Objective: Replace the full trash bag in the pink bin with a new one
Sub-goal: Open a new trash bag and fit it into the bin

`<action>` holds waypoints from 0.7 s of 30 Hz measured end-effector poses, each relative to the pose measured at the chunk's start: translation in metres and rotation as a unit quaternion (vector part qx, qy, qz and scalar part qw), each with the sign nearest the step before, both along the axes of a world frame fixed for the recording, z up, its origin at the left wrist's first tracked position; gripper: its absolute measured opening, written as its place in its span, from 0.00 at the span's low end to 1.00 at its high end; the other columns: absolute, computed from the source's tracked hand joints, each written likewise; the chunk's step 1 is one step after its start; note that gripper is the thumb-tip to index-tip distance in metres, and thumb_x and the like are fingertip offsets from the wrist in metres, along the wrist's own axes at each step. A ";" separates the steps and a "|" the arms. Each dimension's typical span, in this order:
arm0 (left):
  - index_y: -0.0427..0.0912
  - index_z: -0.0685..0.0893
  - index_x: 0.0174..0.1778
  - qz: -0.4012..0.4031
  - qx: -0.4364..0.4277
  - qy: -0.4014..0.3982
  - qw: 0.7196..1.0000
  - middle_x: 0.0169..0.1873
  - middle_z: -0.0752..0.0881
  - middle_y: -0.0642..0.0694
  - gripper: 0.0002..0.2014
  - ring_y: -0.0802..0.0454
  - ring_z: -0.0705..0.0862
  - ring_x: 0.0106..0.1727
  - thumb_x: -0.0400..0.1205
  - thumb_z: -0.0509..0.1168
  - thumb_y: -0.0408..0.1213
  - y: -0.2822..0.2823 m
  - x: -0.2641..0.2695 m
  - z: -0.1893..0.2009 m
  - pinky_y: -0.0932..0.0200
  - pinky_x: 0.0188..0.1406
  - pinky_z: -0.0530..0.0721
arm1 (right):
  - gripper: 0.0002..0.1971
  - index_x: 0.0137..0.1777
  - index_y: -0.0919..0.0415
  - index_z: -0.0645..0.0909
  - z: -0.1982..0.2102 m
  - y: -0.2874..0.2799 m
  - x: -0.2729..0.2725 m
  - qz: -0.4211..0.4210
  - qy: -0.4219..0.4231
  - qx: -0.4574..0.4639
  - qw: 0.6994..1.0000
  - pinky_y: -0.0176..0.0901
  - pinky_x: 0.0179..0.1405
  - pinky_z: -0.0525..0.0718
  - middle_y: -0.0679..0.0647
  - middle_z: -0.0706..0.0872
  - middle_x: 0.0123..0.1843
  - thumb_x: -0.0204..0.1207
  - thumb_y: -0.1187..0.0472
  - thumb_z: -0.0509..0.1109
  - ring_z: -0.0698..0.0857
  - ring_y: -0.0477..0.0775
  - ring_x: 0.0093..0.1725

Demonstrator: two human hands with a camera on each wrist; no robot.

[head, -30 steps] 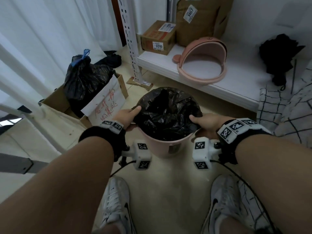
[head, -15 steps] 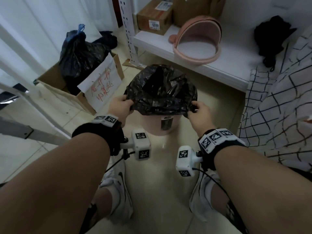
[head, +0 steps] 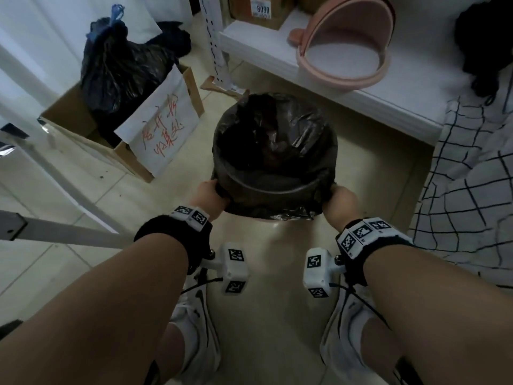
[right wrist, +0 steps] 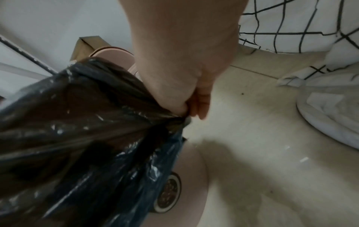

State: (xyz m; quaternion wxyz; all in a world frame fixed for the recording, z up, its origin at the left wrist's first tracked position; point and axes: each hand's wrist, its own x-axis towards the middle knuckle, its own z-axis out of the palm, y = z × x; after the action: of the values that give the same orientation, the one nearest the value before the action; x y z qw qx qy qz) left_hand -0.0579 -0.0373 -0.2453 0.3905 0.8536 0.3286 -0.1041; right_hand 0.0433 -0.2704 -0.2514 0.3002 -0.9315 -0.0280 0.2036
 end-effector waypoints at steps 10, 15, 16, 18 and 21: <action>0.40 0.72 0.73 0.013 0.117 -0.132 0.984 0.72 0.70 0.36 0.21 0.39 0.68 0.75 0.84 0.58 0.42 0.010 0.043 0.075 0.50 0.73 0.67 | 0.27 0.78 0.49 0.65 0.074 0.048 0.029 0.235 -0.255 -0.140 0.928 0.68 0.81 0.43 0.53 0.58 0.85 0.81 0.42 0.54 0.54 0.61 0.84; 0.53 0.65 0.79 -0.231 0.289 0.126 0.921 0.84 0.47 0.43 0.28 0.38 0.50 0.84 0.84 0.51 0.59 0.009 0.050 0.089 0.42 0.82 0.52 | 0.33 0.75 0.57 0.71 0.079 0.077 0.042 0.430 0.036 -0.376 0.820 0.61 0.77 0.62 0.58 0.74 0.76 0.80 0.35 0.53 0.72 0.61 0.76; 0.54 0.63 0.80 -0.250 0.332 0.126 0.901 0.84 0.45 0.44 0.29 0.38 0.46 0.85 0.84 0.49 0.61 0.011 0.052 0.092 0.41 0.82 0.48 | 0.29 0.69 0.63 0.77 0.085 0.081 0.047 0.427 0.032 -0.329 0.841 0.54 0.70 0.73 0.61 0.80 0.70 0.81 0.40 0.57 0.79 0.62 0.68; 0.50 0.57 0.82 -0.268 0.398 0.046 0.876 0.85 0.47 0.43 0.31 0.41 0.45 0.85 0.84 0.48 0.60 0.015 0.059 0.101 0.41 0.82 0.47 | 0.21 0.62 0.67 0.81 0.101 0.087 0.058 0.397 -0.023 -0.247 0.884 0.47 0.58 0.80 0.63 0.84 0.62 0.82 0.49 0.60 0.83 0.63 0.59; 0.45 0.49 0.84 -0.295 0.445 -0.041 0.845 0.85 0.48 0.43 0.35 0.44 0.47 0.86 0.84 0.47 0.59 0.012 0.084 0.104 0.44 0.83 0.47 | 0.16 0.60 0.63 0.84 0.128 0.086 0.072 0.372 -0.105 -0.179 0.905 0.48 0.60 0.80 0.62 0.85 0.61 0.81 0.55 0.61 0.83 0.62 0.60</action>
State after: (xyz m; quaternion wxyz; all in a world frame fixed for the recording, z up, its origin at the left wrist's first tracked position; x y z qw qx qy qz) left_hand 0.0265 -0.0252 -0.1417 -0.0667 0.9959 0.0563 -0.0217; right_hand 0.1148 -0.1844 -0.1235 0.0261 -0.9075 -0.3668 0.2029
